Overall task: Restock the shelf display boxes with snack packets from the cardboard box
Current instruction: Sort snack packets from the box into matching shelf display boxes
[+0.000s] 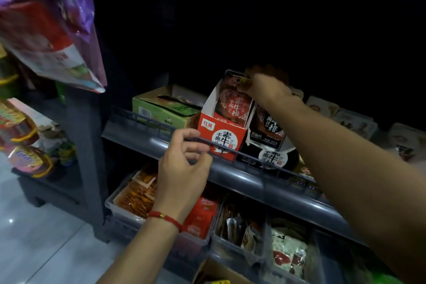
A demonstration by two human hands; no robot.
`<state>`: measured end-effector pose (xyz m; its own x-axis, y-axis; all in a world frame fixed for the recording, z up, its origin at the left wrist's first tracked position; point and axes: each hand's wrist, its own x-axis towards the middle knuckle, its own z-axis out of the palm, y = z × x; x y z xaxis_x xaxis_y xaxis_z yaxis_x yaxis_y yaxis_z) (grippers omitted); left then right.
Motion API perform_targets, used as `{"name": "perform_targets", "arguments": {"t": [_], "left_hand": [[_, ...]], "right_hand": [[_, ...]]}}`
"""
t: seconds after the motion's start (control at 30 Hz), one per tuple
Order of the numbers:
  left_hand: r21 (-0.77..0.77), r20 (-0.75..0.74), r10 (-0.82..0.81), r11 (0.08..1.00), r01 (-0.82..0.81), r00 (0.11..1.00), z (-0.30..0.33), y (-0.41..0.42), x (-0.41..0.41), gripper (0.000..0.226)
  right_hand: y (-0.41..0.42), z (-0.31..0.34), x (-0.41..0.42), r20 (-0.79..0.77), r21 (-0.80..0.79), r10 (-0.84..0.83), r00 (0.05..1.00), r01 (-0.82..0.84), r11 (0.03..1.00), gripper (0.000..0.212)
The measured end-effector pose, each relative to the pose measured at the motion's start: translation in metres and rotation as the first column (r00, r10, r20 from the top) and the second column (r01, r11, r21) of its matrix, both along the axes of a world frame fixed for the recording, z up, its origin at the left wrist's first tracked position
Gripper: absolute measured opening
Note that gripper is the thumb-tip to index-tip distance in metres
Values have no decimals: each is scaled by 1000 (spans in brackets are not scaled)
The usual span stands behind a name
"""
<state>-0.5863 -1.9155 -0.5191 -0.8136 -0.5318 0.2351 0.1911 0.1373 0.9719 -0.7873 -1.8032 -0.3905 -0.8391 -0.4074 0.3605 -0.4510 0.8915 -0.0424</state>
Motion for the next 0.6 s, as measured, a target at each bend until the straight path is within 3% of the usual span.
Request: {"name": "perform_targets", "arguments": {"t": [0.1, 0.17, 0.3, 0.4, 0.6], "left_hand": [[0, 18, -2, 1000, 2, 1000, 0, 1, -3, 34], [-8, 28, -11, 1000, 11, 1000, -1, 1, -3, 34], [-50, 64, -30, 998, 33, 998, -5, 5, 0, 34], [-57, 87, -33, 998, 38, 996, -10, 12, 4, 33], [-78, 85, -71, 994, 78, 994, -9, 25, 7, 31]], "right_hand": [[3, -2, 1, -22, 14, 20, 1000, -19, 1000, 40], [3, -1, 4, -125, 21, 30, 992, -27, 999, 38], [7, -2, 14, -157, 33, 36, 987, -31, 999, 17], [10, -7, 16, -199, 127, 78, 977, -53, 990, 21], [18, -7, 19, -233, 142, 61, 971, -28, 989, 29]]}}
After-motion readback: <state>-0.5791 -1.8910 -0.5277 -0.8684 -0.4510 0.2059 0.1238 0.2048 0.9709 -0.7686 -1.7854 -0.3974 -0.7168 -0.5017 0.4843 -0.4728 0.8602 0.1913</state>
